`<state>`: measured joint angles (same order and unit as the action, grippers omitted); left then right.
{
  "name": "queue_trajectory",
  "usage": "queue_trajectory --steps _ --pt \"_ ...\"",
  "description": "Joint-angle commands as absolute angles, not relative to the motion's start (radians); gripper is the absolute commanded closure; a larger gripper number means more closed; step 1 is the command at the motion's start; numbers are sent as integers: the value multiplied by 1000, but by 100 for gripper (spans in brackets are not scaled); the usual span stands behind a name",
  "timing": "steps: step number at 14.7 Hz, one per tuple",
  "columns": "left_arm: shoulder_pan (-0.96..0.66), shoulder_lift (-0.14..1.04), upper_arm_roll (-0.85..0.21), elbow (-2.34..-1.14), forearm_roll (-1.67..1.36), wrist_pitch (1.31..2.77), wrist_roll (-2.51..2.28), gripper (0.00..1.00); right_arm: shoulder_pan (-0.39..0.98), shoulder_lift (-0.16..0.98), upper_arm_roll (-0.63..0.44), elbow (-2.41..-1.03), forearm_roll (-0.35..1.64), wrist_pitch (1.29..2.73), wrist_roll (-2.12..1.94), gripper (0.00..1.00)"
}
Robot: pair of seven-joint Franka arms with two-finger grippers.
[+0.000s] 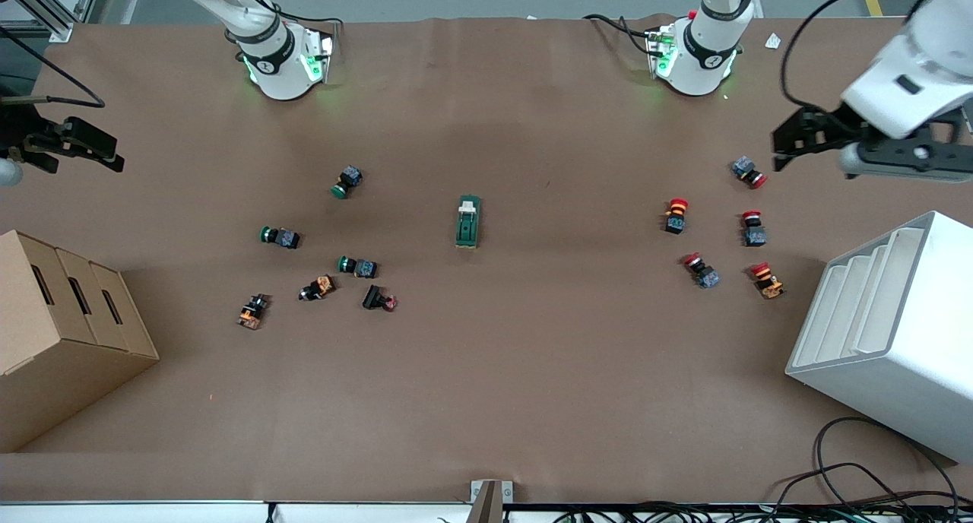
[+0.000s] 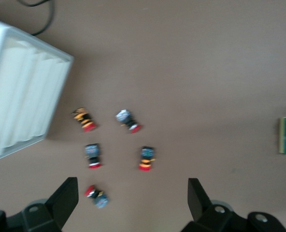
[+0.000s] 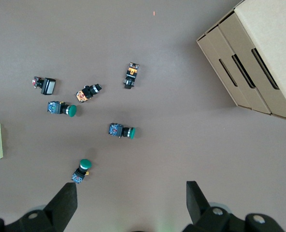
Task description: Close load switch with both arms
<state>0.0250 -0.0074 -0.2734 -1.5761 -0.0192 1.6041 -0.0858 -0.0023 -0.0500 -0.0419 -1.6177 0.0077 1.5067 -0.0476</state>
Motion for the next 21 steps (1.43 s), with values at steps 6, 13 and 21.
queue_trajectory --steps 6,13,21 --pt "-27 86 -587 -1716 12 1882 -615 0 2 -74 -41 -1635 6 1503 -41 0" --pt "-343 305 -594 -1747 251 2041 -1096 1 0 -63 -40 -1620 3 1493 -43 0" --pt "-624 567 -594 -1753 774 2149 -1748 1 -9 190 -44 -1559 -15 1566 -57 0"
